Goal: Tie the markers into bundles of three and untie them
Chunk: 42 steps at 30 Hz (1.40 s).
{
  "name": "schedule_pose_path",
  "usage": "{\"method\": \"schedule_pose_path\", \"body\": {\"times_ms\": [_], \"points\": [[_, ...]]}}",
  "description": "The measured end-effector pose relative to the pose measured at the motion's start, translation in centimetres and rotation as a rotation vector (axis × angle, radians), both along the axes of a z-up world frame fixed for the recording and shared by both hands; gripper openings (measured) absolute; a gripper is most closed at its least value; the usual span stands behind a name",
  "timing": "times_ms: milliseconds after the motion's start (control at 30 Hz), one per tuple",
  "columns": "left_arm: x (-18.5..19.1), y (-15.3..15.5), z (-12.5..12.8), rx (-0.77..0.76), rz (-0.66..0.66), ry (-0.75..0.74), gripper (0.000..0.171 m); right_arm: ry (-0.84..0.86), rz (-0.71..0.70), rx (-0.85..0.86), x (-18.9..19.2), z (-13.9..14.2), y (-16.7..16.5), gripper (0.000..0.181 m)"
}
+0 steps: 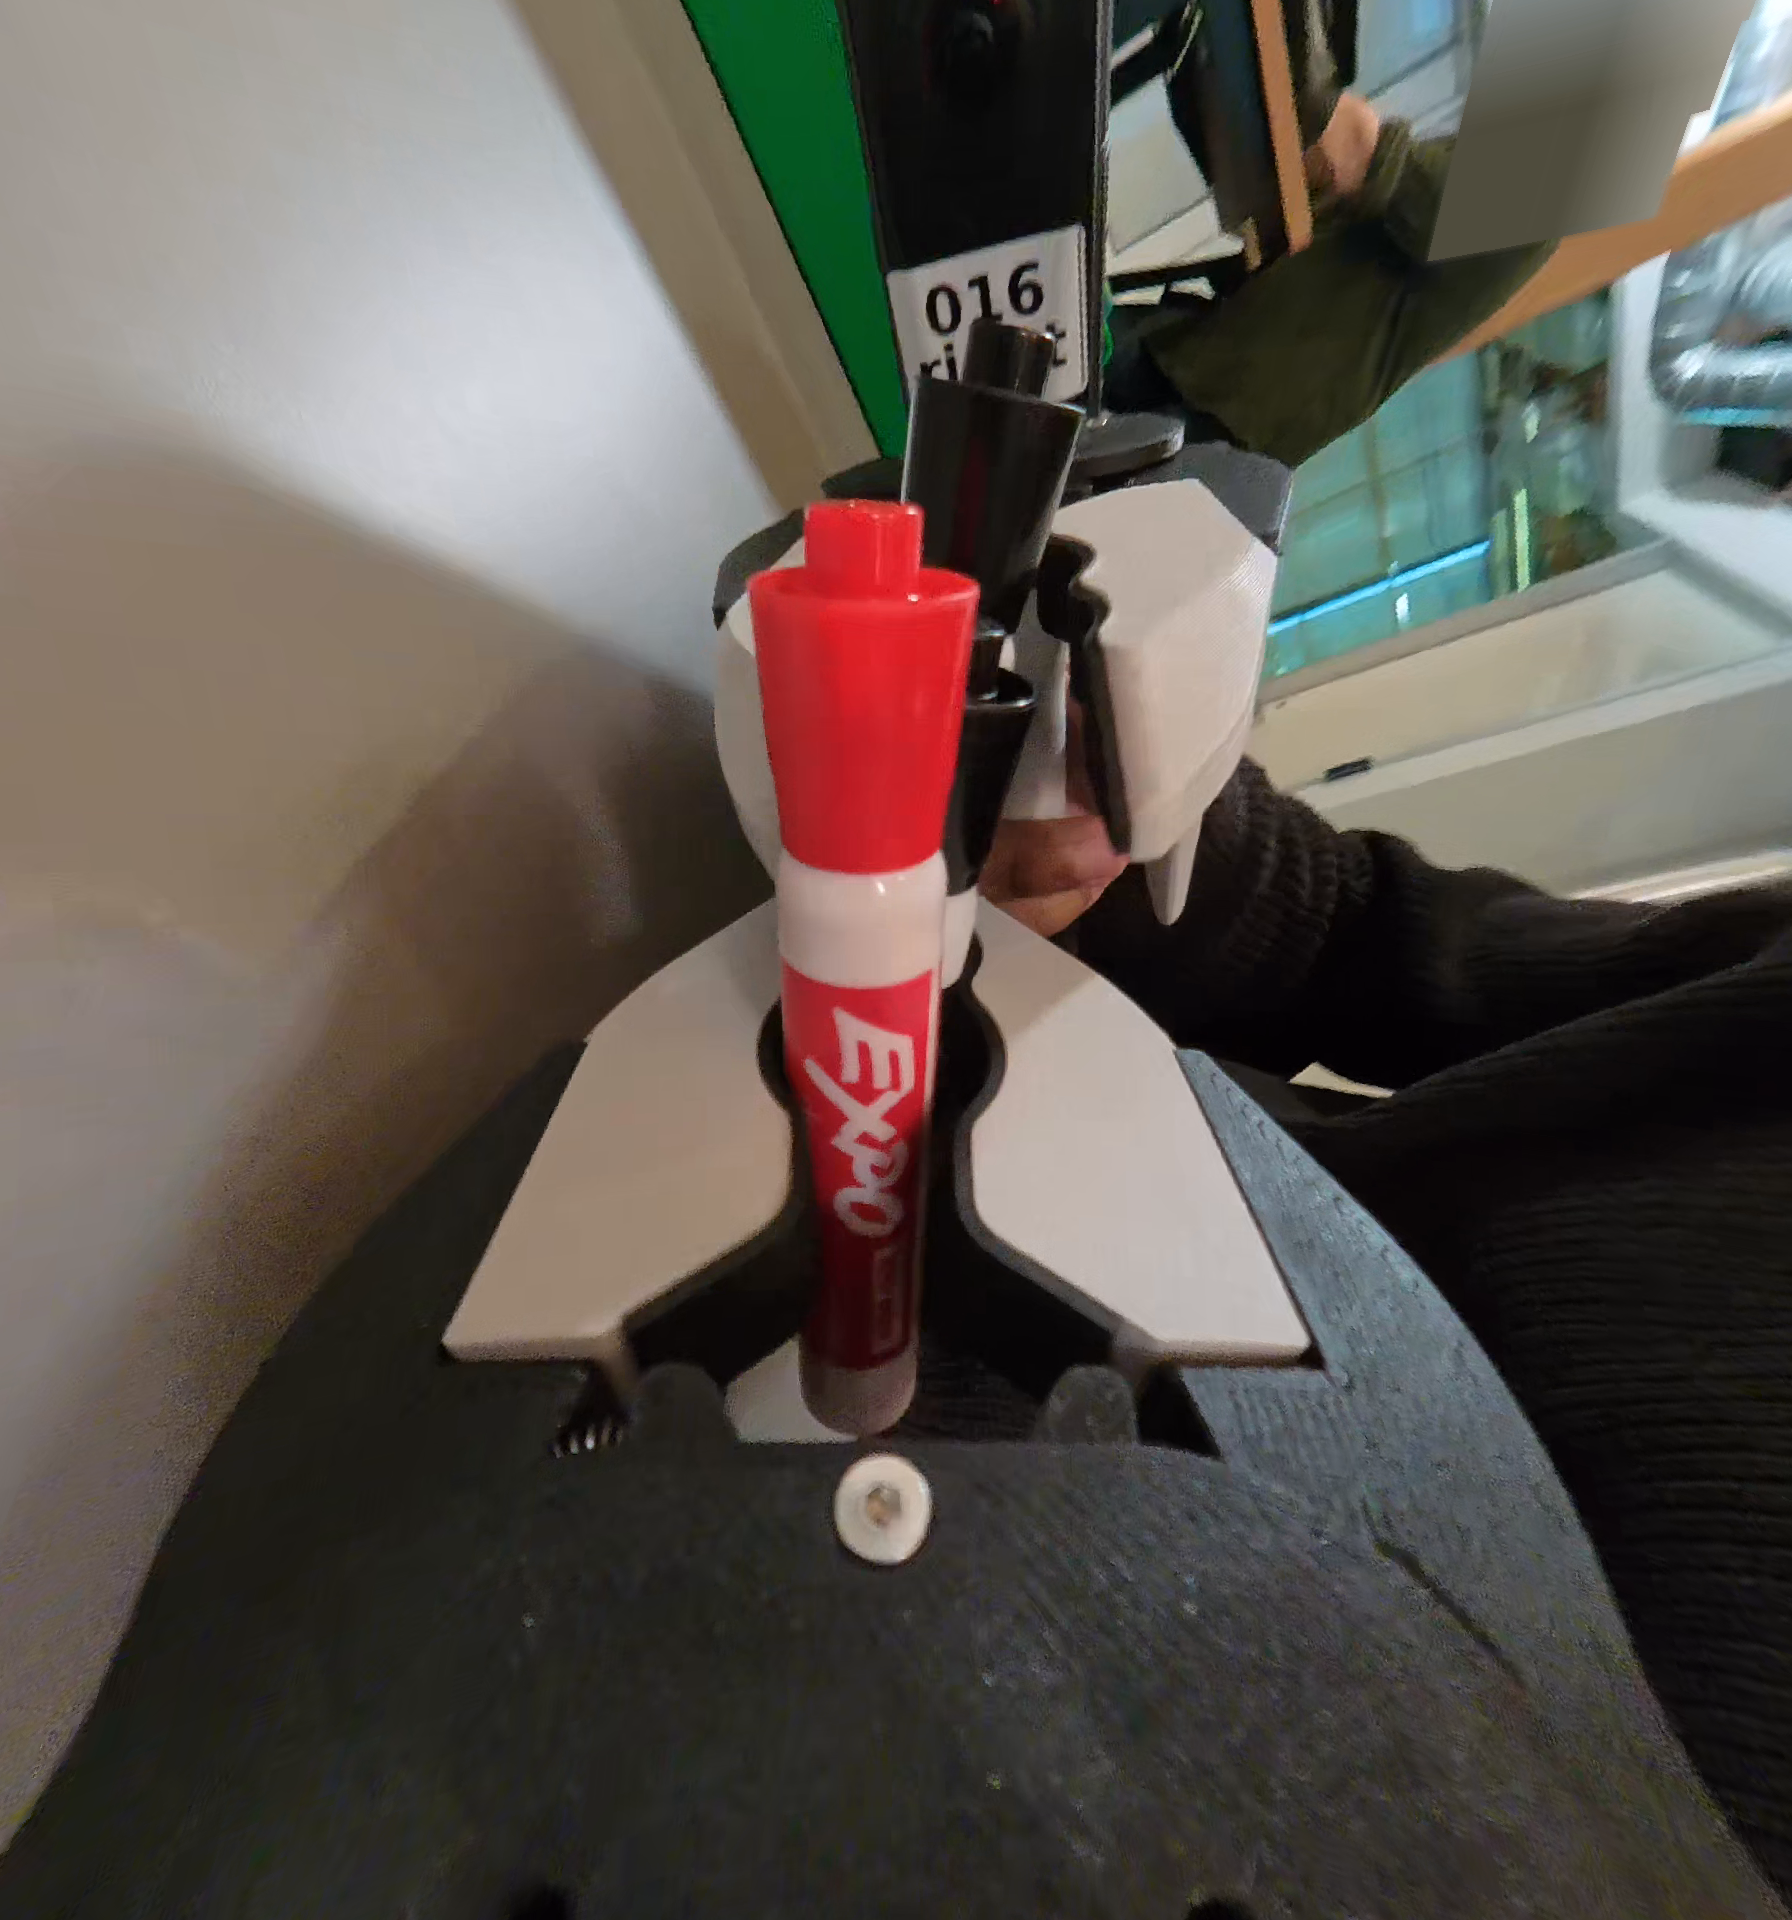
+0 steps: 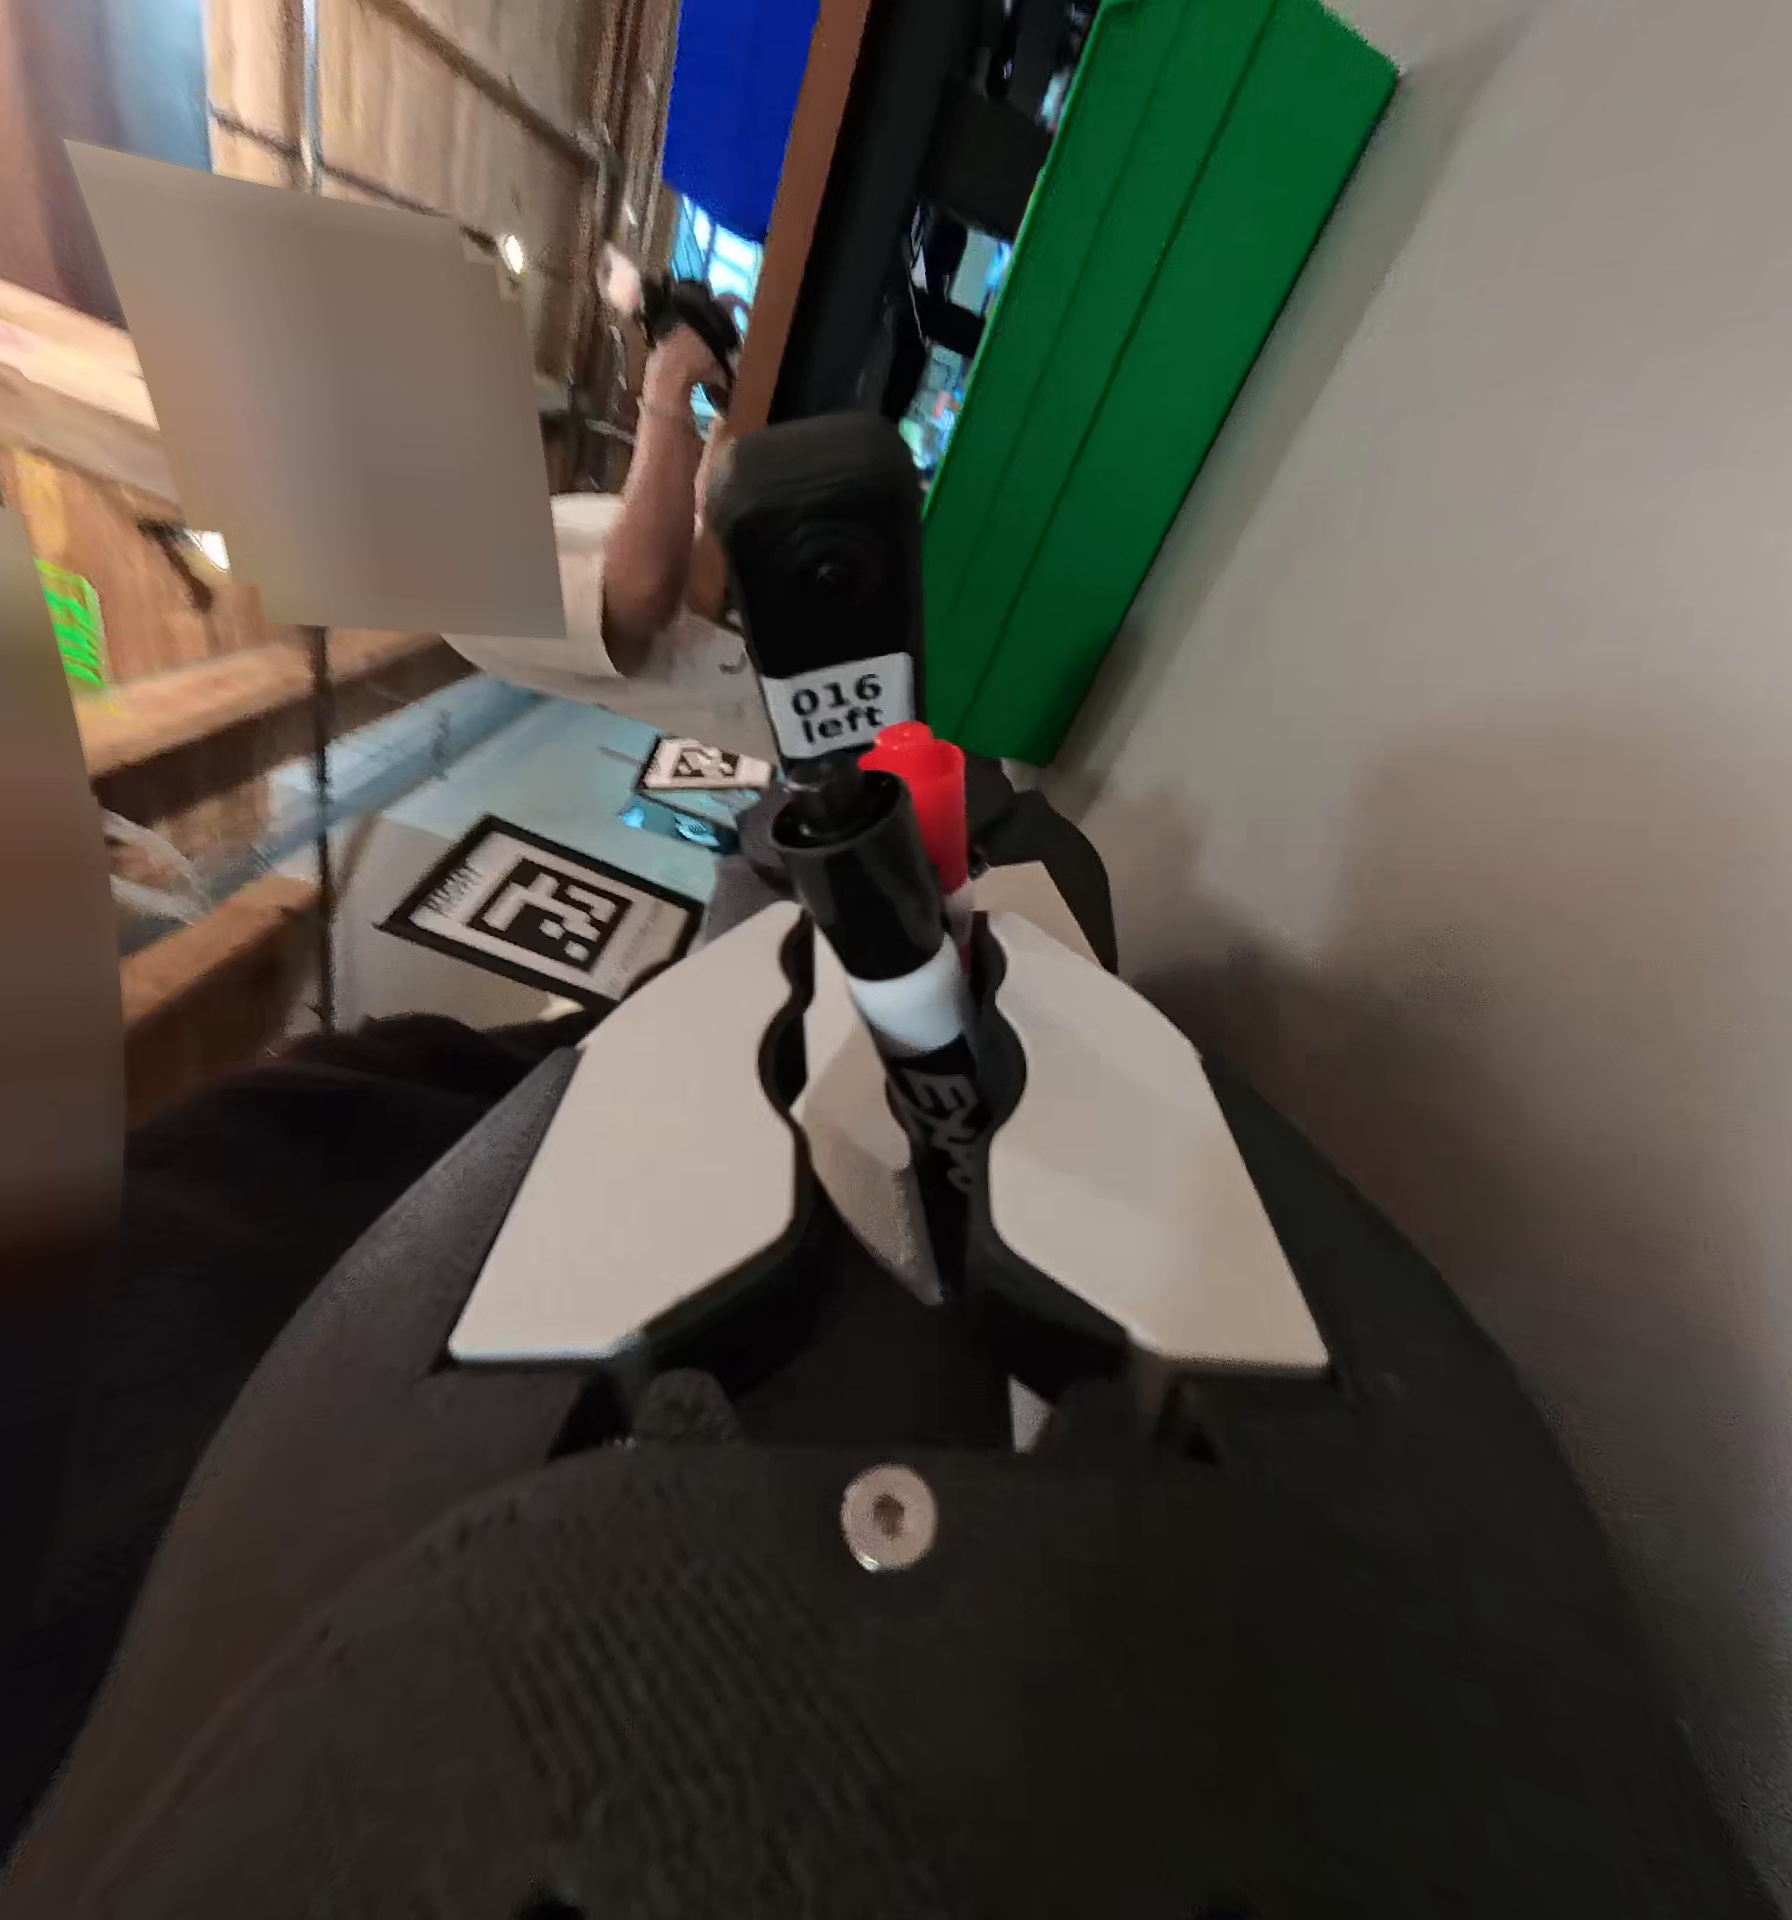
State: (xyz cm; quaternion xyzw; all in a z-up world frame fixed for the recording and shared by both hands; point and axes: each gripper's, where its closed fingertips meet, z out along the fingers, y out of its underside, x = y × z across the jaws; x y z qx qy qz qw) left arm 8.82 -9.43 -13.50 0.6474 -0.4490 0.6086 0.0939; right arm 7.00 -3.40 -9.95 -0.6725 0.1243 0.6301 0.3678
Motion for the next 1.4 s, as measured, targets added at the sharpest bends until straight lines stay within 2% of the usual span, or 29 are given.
{"method": "schedule_pose_path", "body": {"times_ms": [100,267,533,700,867,1100,1200,1267,1400], "points": [[0.1,0.2,0.1,-0.043,0.013,0.01,0.022,0.07,-0.037,-0.025,0.6,0.0,0.4,0.031],[0.2,0.3,0.1,-0.107,0.025,0.027,0.024,0.087,-0.067,-0.048,0.8,-0.3,0.6,0.028],[-0.1,-0.2,0.4,-0.201,-0.011,0.035,0.021,0.281,-0.167,-0.107,3.0,-0.2,1.1,0.045],[0.0,-0.4,1.1,-0.241,-0.011,0.012,0.021,0.175,-0.222,-0.077,5.7,-0.3,1.1,0.047],[0.2,0.5,2.7,-0.385,0.019,-0.039,0.021,0.079,-0.146,-0.042,4.5,-0.3,0.7,0.052],[-0.3,-0.6,3.1,-0.401,-0.041,-0.044,0.021,0.0,0.031,0.005,0.0,-0.4,-0.2,0.065],[-0.6,-1.5,2.9,-0.387,-0.084,-0.027,0.021,0.043,0.076,0.013,-0.9,-0.3,-0.5,0.049],[-0.6,-1.3,2.5,-0.385,-0.075,-0.009,0.02,0.106,0.063,0.024,-0.8,0.2,-0.5,0.024],[-0.5,-1.2,2.2,-0.372,-0.077,0.0,0.021,0.062,0.043,0.024,-0.4,-0.2,-0.4,0.02]]}}
